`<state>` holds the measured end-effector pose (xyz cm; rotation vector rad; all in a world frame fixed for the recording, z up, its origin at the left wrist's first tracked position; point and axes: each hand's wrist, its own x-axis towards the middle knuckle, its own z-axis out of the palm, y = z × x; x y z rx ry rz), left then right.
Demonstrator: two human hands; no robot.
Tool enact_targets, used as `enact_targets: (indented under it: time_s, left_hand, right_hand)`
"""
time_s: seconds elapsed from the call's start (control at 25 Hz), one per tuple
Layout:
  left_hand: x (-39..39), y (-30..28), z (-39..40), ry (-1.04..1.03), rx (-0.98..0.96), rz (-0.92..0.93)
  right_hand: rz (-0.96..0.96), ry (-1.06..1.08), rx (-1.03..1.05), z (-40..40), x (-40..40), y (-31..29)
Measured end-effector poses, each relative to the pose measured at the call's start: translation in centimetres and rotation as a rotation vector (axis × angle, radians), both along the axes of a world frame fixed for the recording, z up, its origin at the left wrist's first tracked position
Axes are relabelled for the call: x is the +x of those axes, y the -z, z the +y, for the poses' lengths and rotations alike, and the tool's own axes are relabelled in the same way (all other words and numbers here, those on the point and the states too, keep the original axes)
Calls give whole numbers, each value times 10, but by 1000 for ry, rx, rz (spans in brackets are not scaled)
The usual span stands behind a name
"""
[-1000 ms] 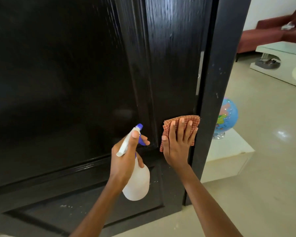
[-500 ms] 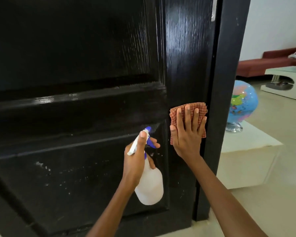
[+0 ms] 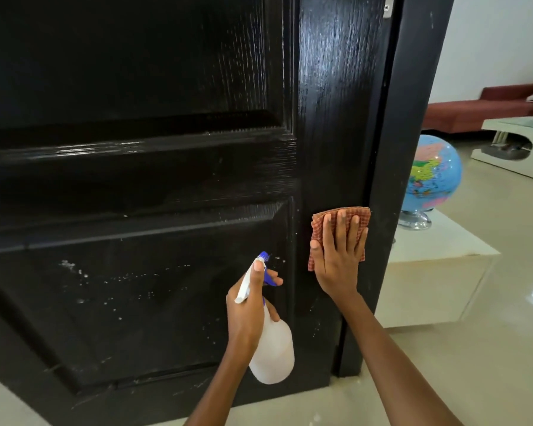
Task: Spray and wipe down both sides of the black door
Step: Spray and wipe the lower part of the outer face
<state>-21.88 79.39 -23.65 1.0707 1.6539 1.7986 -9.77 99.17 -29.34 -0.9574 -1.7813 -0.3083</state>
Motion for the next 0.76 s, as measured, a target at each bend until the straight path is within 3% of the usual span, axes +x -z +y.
enact_targets:
  time_s: [0.36,0.56,0.76]
  left_hand:
    - [-28,-18,-7,-71,58,27]
    - [-48,-37,-20,-102,74,83]
    - [-71,-36,-38,-252,62,17]
  right_hand:
    - [-157,-10,75,-11,-23,8]
    - [-107,-47,45,-28,-56,-1]
    - [-67,-79,-48,-49,-80,6]
